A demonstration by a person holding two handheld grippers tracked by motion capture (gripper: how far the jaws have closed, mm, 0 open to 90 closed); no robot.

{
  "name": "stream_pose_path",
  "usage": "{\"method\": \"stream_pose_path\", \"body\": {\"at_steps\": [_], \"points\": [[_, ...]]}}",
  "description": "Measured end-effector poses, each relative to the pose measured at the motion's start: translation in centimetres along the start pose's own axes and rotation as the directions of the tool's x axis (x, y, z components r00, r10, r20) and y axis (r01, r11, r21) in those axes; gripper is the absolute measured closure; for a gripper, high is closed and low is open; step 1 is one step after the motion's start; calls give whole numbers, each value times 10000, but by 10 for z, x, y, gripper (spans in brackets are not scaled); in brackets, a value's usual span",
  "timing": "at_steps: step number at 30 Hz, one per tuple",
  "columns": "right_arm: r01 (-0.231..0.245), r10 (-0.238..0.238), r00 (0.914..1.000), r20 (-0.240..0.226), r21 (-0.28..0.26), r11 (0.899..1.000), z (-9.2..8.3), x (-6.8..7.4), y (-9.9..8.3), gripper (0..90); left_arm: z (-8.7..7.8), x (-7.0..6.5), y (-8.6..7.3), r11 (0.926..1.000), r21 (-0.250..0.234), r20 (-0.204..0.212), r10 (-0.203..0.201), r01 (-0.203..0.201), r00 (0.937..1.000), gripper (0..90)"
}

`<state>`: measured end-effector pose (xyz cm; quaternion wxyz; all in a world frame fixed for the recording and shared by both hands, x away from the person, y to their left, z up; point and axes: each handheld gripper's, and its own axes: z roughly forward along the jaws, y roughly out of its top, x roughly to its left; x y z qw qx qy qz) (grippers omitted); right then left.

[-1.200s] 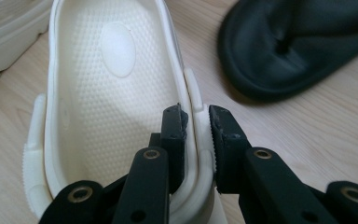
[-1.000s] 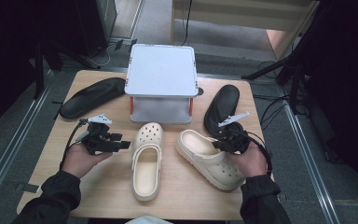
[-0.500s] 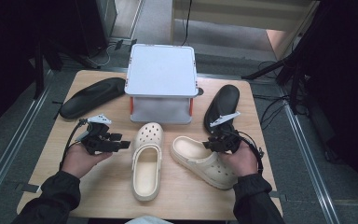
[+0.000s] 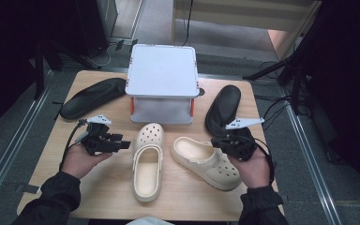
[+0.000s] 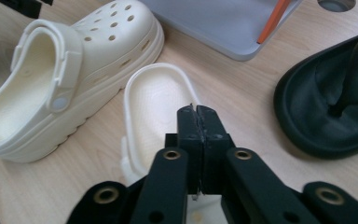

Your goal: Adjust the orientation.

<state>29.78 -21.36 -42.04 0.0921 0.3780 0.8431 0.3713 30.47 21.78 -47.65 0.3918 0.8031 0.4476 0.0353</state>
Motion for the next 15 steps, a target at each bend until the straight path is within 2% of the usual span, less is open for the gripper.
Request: {"method": "stream_pose_path", "body": {"at_steps": [3,4,5,6,7,10,11,13,15], "points": [[-133,133,9999,-32,-33,9999,-4,5,-9,900,0,-1,1,10000,79,87,-32,31,10000,517],[-155,155,9999,-47,-28,9999,-7,9,-17,900,-1,-2,3,9999,115,5,53,-53,10000,540],[-155,155,9999,-47,-28,9999,-7,9,-17,900,-1,-2,3,9999,115,5,53,-53,10000,567],[-200,200,9998,-83,-73,9998,-9,13,-26,900,-3,-3,4,10000,38,67,52,-52,10000,594],[-232,231,9997,-102,-101,9997,-10,15,-30,900,-6,-3,6,9997,-235,208,-38,43,9998,615],[-238,237,9997,-85,-145,9996,-11,20,-38,900,-10,-4,9,9991,-397,445,-101,119,9990,689],[-220,218,9997,-110,-194,9996,-12,23,-45,900,-11,-7,13,9987,-515,437,83,-60,9990,746],[-226,224,9997,-121,-213,9995,-12,25,-48,900,-11,-8,14,9982,-592,485,146,-118,9987,771],[-269,266,9996,-112,-274,9993,-12,29,-55,900,-11,-9,16,9976,-680,597,172,-132,9981,833]]}}
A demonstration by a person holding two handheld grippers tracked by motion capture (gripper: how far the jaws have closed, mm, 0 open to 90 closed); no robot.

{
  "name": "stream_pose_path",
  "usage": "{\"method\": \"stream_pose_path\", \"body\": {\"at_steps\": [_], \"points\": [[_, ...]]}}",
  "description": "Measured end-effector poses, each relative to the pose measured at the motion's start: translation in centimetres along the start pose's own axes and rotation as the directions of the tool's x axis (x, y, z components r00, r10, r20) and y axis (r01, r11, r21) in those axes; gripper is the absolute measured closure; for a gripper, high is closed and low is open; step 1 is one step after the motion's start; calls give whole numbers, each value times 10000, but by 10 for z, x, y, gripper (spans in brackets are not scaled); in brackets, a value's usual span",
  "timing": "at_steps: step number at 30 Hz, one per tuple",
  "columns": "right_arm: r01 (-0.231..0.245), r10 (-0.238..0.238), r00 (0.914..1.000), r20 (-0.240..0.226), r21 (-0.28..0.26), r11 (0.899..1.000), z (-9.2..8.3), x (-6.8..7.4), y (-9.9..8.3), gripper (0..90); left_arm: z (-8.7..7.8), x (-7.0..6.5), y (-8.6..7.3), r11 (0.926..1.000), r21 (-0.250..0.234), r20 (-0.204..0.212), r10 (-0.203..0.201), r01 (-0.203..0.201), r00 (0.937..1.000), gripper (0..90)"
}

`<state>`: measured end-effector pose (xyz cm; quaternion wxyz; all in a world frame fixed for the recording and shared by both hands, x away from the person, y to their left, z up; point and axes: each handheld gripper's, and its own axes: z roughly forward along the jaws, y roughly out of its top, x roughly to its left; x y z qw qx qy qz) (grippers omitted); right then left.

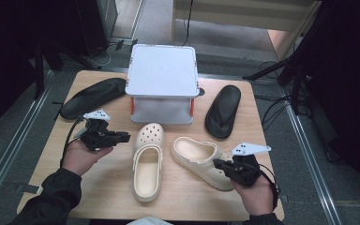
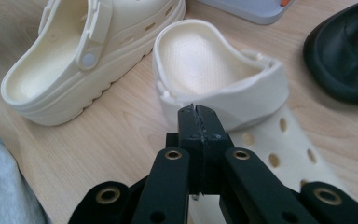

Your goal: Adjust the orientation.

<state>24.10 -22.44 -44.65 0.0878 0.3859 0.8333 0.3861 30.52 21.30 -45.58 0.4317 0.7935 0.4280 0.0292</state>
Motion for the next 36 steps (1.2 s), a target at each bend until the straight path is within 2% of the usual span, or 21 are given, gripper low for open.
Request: {"method": "stream_pose_path", "body": {"at_steps": [2,6,13,15,22,25,29,36], "points": [[-43,43,9999,134,-52,10000,1,3,-11,900,3,-2,3,9993,171,-80,331,-330,9994,854],[-34,32,9991,423,34,10000,7,5,-22,900,6,-3,6,9989,186,-55,440,-439,9990,873],[-221,218,9996,178,146,9996,16,10,-34,900,12,-3,10,9979,225,18,605,-605,9982,894],[-123,111,9996,278,419,9990,21,13,-38,900,14,-2,10,9973,346,2,655,-655,9979,894],[-108,91,9996,272,637,9979,27,11,-44,900,17,-1,11,9963,377,-55,778,-775,9970,886],[40,-72,9991,421,759,9971,32,10,-46,900,16,-1,10,9966,309,-99,772,-769,9970,885],[93,-110,9997,232,691,9976,32,6,-47,900,15,-1,10,9968,313,-159,742,-736,9971,879],[-23,-10,9991,414,798,9968,29,1,-48,900,14,0,9,9958,405,-231,829,-819,9963,875]]}}
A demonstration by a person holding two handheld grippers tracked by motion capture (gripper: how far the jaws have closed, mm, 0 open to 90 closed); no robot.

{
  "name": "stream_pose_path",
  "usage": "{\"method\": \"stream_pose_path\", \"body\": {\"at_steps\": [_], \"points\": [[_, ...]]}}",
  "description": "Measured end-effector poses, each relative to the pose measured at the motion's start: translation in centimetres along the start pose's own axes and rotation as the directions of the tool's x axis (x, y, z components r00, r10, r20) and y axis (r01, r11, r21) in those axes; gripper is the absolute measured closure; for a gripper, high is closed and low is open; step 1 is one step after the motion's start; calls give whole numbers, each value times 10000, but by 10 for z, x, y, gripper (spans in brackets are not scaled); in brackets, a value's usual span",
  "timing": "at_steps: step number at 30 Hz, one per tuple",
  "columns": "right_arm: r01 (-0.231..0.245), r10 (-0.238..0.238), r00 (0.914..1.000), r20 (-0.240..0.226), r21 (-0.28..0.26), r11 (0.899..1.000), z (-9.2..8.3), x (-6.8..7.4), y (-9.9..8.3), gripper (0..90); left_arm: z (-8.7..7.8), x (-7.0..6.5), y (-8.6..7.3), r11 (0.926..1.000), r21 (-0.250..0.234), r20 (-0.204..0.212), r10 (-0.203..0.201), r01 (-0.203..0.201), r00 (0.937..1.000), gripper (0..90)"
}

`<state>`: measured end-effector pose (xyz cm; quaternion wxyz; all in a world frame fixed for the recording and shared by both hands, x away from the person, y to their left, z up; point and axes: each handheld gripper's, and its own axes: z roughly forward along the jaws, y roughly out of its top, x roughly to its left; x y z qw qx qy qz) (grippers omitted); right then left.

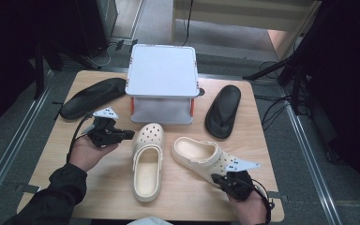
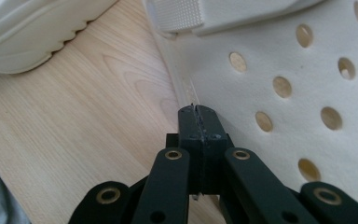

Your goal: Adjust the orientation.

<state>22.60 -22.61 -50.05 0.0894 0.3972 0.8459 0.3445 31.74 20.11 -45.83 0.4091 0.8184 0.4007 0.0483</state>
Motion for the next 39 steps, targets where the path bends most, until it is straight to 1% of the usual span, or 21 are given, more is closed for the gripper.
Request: {"method": "stream_pose_path", "body": {"at_steps": [5,7,8,12,14,15,16,18,19,22,23,24,26,27,31,32,33,35,36,37,39], "points": [[-254,253,9994,230,25,9997,-4,-10,-1,900,-1,1,-1,10000,-66,-65,-55,55,10000,874],[-446,445,9982,399,14,9990,-6,-19,0,900,-1,1,-1,10000,-52,-91,-42,41,10000,874],[-446,445,9982,399,14,9990,-6,-19,0,900,-1,1,-1,10000,-52,-91,-42,41,10000,875],[-575,576,9971,498,-27,9983,-8,-29,0,900,-2,1,-1,10000,-2,-124,-29,29,9999,874],[-756,758,9947,701,-58,9971,-9,-38,2,900,-2,1,-1,10000,-21,-142,-35,35,9999,875],[-756,758,9947,701,-58,9971,-9,-38,2,900,-2,1,-1,10000,-21,-142,-35,35,9999,875],[-821,827,9938,742,-105,9966,-10,-44,4,900,-2,2,-1,10000,-21,-155,-31,31,9999,875],[-899,906,9933,720,-133,9959,-10,-45,4,900,-2,2,-1,10000,-6,-148,-22,22,9999,876],[-977,990,9924,733,-211,9950,-9,-49,4,900,-2,2,-1,10000,-17,-147,-25,25,9999,876],[-1030,1045,9907,867,-224,9944,-10,-53,5,900,-2,2,-1,10000,3,-142,-28,28,9999,876],[-1228,1247,9881,900,-260,9921,-11,-55,5,900,-2,3,-1,10000,9,-157,-7,8,9999,877],[-1505,1533,9868,512,-546,9871,-16,-54,7,900,-3,2,-1,10000,-39,-162,-40,40,9999,877],[-1488,1520,9873,459,-675,9866,-18,-50,10,900,-3,2,-1,9999,-71,-163,-78,77,9998,878],[-1369,1394,9899,241,-855,9869,-20,-41,17,900,-4,3,-1,9999,-63,-147,-81,80,9999,880],[-1078,1078,9942,-62,-1015,9890,-14,-20,37,900,-4,3,-2,9999,-78,-134,-117,116,9998,881],[-961,950,9954,-160,-1053,9898,-12,-16,42,900,-4,3,-2,9999,-82,-118,-107,106,9999,881],[-961,950,9954,-160,-1053,9898,-12,-16,42,900,-4,3,-2,9999,-82,-118,-107,106,9999,882],[-881,854,9959,-281,-1148,9895,-6,-10,52,900,-4,4,-2,9999,-90,-135,-70,69,9999,882],[-876,838,9957,-383,-1130,9897,2,-5,63,900,-4,4,-1,10000,-48,-131,-74,74,9999,881],[-876,838,9957,-383,-1130,9897,2,-5,63,900,-4,4,-1,10000,-48,-131,-74,74,9999,881],[-824,785,9960,-424,-996,9916,14,1,73,900,-4,4,-2,10000,-49,-106,-77,77,9999,882]]}}
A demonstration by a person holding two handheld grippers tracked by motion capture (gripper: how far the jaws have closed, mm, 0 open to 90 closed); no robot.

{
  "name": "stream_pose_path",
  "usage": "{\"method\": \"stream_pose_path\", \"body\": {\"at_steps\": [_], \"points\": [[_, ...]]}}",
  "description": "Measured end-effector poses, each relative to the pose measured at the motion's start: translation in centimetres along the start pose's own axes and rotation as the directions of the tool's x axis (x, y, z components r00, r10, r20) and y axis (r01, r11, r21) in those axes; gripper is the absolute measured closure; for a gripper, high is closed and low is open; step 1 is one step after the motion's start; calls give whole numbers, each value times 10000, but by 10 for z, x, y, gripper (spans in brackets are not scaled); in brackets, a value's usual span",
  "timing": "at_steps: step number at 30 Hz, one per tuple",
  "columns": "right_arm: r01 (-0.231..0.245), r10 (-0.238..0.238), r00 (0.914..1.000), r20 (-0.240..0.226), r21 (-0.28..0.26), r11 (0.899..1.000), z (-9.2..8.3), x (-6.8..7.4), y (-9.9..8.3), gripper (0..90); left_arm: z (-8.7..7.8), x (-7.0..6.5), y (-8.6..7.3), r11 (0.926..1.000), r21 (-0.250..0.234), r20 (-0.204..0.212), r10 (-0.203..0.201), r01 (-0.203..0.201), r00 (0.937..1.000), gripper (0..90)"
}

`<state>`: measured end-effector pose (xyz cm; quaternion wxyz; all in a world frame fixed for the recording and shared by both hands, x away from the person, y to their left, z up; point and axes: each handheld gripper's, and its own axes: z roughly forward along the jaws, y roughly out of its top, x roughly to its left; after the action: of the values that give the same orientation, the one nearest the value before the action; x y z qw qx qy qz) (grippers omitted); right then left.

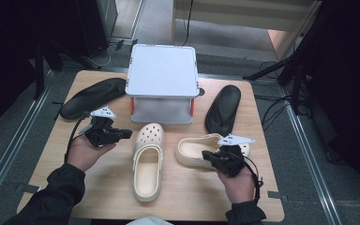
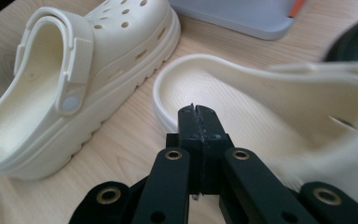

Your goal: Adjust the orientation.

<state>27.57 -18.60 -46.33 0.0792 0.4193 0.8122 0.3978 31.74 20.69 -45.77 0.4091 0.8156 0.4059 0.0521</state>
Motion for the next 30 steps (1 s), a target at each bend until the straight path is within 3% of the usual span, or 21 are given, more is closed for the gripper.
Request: {"method": "stream_pose_path", "body": {"at_steps": [1,5,8,12,22,26,30], "points": [[147,-150,9998,122,211,9997,14,5,5,900,0,0,0,10000,-17,-26,10,-10,10000,882],[-68,64,9999,103,363,9993,33,11,10,900,-1,0,-1,10000,-72,-39,-50,49,10000,882],[-97,79,9993,360,489,9988,50,19,13,900,-2,1,-1,10000,-81,-1,-52,52,10000,883],[-16,-25,9980,628,638,9980,60,22,14,900,-3,0,-1,10000,-92,-20,-9,9,10000,883],[-32,-42,9962,869,852,9964,69,22,14,900,-2,0,-1,10000,-51,8,34,-34,10000,883],[69,-128,9982,591,992,9950,65,26,9,900,-2,0,-1,10000,-72,-16,21,-21,10000,883],[156,-189,9994,291,1102,9938,53,36,-6,900,-2,0,-1,10000,-76,-12,45,-45,10000,883]]}}
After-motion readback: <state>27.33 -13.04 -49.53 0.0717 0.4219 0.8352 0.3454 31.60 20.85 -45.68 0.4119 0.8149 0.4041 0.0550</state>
